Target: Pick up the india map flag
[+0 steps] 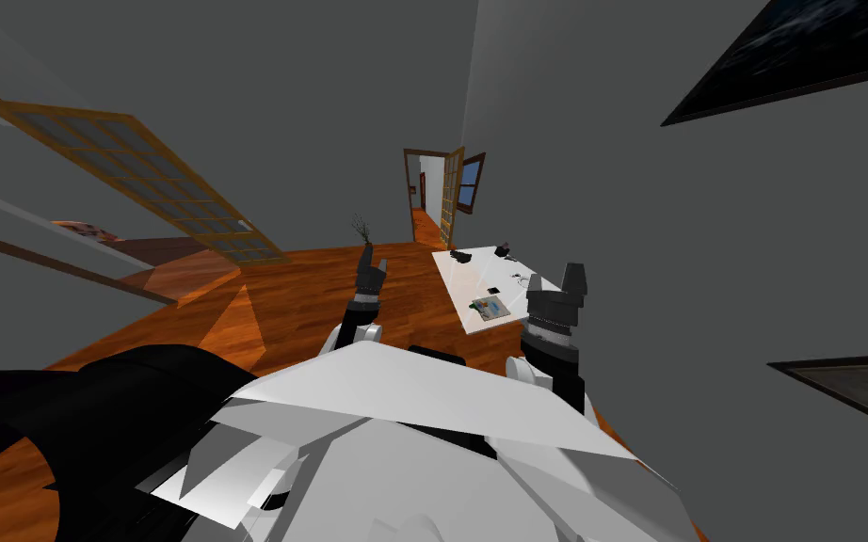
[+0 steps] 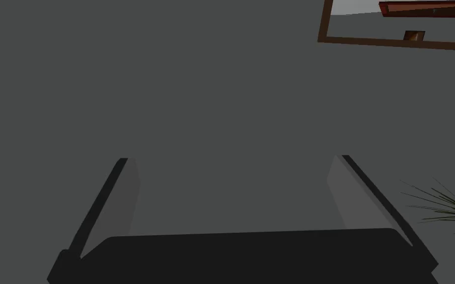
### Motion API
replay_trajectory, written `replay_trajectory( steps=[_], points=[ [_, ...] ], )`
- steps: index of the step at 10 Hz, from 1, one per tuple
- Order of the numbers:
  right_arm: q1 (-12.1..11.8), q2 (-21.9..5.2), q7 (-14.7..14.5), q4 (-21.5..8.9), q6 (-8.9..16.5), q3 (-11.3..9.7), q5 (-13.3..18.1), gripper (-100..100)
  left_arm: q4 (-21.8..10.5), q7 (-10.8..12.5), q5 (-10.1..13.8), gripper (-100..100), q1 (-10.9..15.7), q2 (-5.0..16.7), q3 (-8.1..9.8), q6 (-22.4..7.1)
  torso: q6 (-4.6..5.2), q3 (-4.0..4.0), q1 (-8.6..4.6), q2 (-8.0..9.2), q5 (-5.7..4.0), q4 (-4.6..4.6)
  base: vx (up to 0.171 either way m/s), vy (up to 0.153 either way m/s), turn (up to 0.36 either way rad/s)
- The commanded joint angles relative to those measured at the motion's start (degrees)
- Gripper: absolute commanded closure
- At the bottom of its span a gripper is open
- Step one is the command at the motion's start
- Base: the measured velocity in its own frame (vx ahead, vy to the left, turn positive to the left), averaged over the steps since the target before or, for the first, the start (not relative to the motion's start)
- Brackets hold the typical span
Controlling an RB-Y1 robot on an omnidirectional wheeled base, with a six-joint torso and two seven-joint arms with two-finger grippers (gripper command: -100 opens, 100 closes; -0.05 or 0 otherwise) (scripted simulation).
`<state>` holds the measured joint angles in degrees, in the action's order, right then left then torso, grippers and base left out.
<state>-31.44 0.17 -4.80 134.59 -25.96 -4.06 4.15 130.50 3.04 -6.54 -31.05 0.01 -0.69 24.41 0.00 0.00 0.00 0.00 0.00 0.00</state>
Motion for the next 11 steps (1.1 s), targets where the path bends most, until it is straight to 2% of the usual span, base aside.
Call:
replay_trajectory(
  steps=[1, 4, 5, 7, 8, 9, 10, 11],
  points=[
    [-1.23, -1.58, -0.5, -0.26, 0.05, 0.04, -0.56, -100, 0.0, 0.0, 0.0, 0, 0.0, 0.0, 0.0, 0.0, 0.0, 0.0, 0.0, 0.0, 0.0, 0.0, -0.004, 0.003, 0.049],
    [-5.68, -6.59, -2.61, -1.6, 0.27, 0.29, -2.9, -100, 0.0, 0.0, 0.0, 0, 0.0, 0.0, 0.0, 0.0, -0.01, 0.03, 0.0, 0.05, 0.0, 0.01, -0.01, 0.007, 0.088],
    [-5.68, -7.23, -2.61, -1.6, 0.27, 0.29, -2.9, -100, 0.0, 0.0, 0.0, 0, 0.0, 0.0, 0.0, 0.0, 0.0, 0.04, 0.01, 0.07, 0.0, 0.01, -0.01, 0.005, 0.029],
    [-9.19, -11.28, -4.86, -3.28, 0.53, 0.7, -5.39, -100, 0.0, 0.0, 0.0, 0, 0.0, 0.0, 0.0, 0.0, -0.01, 0.03, 0.0, 0.05, 0.0, 0.01, -0.009, 0.01, 0.118],
    [-9.79, -12.87, -4.86, -3.28, 0.53, 0.7, -5.39, -100, 0.0, 0.0, 0.0, 0, 0.01, 0.0, 0.0, 0.0, -0.02, 0.03, 0.0, 0.05, 0.0, 0.01, -0.007, 0.005, 0.057],
    [-11.69, -14.77, -6.23, -4.35, 0.7, 1.01, -6.89, -100, 0.0, 0.0, 0.0, 0, 0.0, 0.0, 0.0, 0.0, 0.01, 0.03, 0.0, 0.05, 0.0, 0.01, -0.008, 0.008, 0.106],
    [-12.05, -16.19, -6.23, -4.35, 0.7, 1.01, -6.89, -100, 0.0, 0.0, 0.0, 0, 0.0, 0.0, 0.0, 0.0, -0.01, 0.03, 0.0, 0.05, 0.0, 0.01, -0.005, 0.005, 0.054],
    [-14.36, -17.94, -7.74, -5.57, 0.89, 1.38, -8.55, -100, 0.0, 0.0, 0.0, 0, 0.0, 0.0, 0.0, 0.0, 0.01, 0.02, -0.01, 0.04, 0.0, 0.01, -0.004, 0.009, 0.119]
  ],
)
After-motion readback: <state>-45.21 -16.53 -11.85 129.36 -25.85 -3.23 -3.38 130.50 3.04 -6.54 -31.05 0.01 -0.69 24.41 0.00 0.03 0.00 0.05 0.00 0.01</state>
